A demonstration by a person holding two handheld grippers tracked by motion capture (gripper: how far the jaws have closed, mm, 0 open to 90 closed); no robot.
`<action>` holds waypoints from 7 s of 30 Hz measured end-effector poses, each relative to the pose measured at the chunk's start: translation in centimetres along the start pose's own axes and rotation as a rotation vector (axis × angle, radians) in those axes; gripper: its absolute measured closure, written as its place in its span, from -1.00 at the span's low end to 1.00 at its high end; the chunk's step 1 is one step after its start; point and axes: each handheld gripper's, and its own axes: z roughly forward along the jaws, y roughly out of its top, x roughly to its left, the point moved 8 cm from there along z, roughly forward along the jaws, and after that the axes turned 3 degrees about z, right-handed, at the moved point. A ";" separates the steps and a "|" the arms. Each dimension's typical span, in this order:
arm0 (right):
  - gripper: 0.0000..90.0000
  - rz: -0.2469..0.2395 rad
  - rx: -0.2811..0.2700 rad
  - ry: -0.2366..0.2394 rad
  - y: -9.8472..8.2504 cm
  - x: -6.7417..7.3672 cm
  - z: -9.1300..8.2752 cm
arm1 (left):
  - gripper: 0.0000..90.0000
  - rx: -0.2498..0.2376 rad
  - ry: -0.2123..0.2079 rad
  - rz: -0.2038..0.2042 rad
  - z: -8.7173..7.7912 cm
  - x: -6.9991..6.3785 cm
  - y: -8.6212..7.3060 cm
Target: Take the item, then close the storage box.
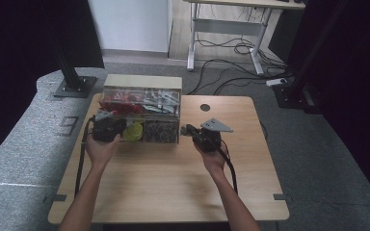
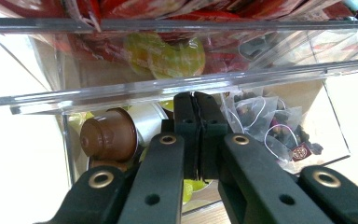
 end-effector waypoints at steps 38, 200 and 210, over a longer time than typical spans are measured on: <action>0.98 0.040 -0.021 -0.124 -0.2 -6.0 -3.8 | 0.97 0.004 0.002 -0.004 0.0 0.1 0.0; 0.41 0.068 0.061 -0.101 -8.5 -6.2 -5.5 | 1.00 0.103 -0.033 -0.047 0.8 0.2 -7.4; 0.41 0.073 0.061 -0.103 -8.7 -6.3 -5.6 | 1.00 0.112 -0.045 -0.049 0.9 0.0 -8.2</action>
